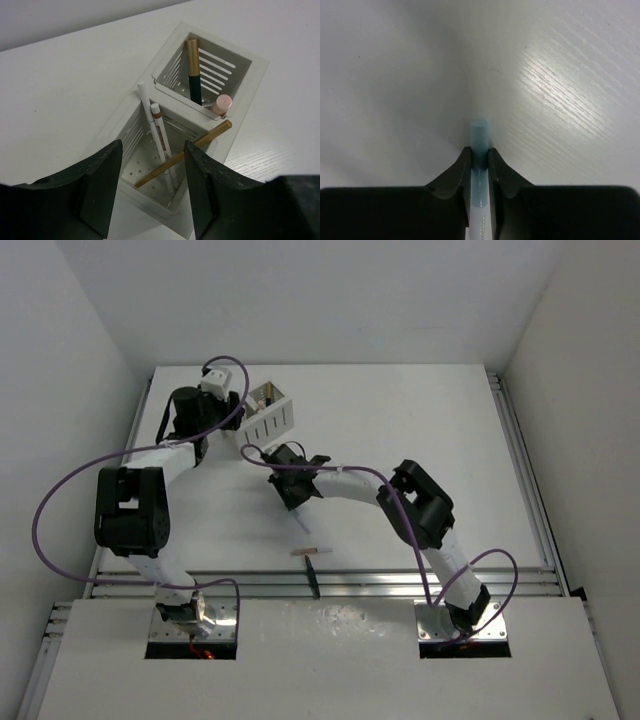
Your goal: Organize the makeup
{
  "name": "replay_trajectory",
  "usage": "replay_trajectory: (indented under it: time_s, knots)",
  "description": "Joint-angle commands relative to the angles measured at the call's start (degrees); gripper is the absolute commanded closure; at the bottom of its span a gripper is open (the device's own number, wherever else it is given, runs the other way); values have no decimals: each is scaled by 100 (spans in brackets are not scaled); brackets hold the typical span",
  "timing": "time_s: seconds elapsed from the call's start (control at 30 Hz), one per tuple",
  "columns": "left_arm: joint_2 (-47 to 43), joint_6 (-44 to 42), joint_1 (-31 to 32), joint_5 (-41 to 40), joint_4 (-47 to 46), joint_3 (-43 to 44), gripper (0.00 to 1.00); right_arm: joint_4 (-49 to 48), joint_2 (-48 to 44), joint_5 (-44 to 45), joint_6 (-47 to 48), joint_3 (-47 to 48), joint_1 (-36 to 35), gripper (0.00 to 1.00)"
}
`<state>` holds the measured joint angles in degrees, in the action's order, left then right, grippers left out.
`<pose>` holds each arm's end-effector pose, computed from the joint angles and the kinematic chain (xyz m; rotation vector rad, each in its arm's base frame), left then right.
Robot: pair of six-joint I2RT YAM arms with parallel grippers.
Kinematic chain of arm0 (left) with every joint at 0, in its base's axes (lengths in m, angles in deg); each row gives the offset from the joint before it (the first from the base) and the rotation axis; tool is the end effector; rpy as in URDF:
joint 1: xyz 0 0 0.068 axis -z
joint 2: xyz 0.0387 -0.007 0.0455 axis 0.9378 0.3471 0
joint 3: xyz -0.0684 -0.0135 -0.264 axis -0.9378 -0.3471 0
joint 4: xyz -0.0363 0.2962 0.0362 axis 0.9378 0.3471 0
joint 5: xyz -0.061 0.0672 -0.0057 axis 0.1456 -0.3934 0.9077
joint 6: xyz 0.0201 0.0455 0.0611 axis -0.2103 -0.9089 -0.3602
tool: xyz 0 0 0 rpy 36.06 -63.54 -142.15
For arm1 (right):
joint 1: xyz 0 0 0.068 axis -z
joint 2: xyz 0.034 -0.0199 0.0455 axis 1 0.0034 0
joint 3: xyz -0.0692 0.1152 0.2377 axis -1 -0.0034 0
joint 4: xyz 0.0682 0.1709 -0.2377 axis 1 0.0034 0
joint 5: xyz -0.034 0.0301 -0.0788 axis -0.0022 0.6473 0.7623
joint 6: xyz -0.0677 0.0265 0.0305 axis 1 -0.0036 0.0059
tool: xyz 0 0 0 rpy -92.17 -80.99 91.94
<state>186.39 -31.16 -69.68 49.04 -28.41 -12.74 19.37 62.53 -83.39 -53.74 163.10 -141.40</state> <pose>0.4561 -0.0213 0.2083 0.2459 1.8200 -0.2739 0.3265 0.4003 0.0810 -0.6220 2.5454 0.3339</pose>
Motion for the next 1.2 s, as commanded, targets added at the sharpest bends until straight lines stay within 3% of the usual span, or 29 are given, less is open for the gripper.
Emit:
replay_trajectory:
  time_s: [0.0, 0.03, 0.1, 0.2, 0.33, 0.43, 0.47, 0.6, 0.7, 0.87, 0.97, 1.07, 1.17]
  knots:
    - [-195, 176, -19, 79, 391, 369, 42, 98, 126, 112, -79, 93, -17, 87]
    - [-256, 228, -19, 79, 513, 456, 42, 46, 108, 138, -122, 93, 9, 95]
    - [-256, 281, -19, 79, 619, 589, 42, 2, 81, 156, -210, 119, 88, 100]
    - [-309, 343, -71, 157, 918, 835, 42, -235, 46, 24, -360, 276, 245, 100]
    - [-414, 177, -71, 649, 1392, 1195, 42, -1322, -260, -230, -343, 251, 535, 100]
    - [-476, 35, -255, 1631, 1735, 1380, 46, -2281, -795, -415, -202, -117, 817, 100]
    - [-476, -147, -308, 2000, 1884, 1450, 46, -3154, -928, -546, -141, -232, 896, 100]
    - [-529, -1156, -379, 4273, 2857, 1687, 47, -4874, -1596, -1221, -184, -1135, 1309, 100]
    - [-581, -1685, -222, 4859, 3447, 1688, 42, -5754, -1992, -1556, -447, -1375, 1546, 100]
    - [-634, -1670, 472, 4720, 3503, 1635, 29, -6247, -2002, -1944, -527, -1393, 1442, 100]
    - [-573, -1442, 701, 4439, 3450, 1705, 28, -6730, -1967, -1910, -728, -1568, 1406, 100]
    - [-573, -451, 632, 4368, 2609, 1565, 28, -6819, -2045, -1883, -738, -1709, 1380, 100]
    - [-573, -114, 632, 4246, 2202, 1512, 28, -6880, -2186, -1822, -720, -1919, 1389, 100]
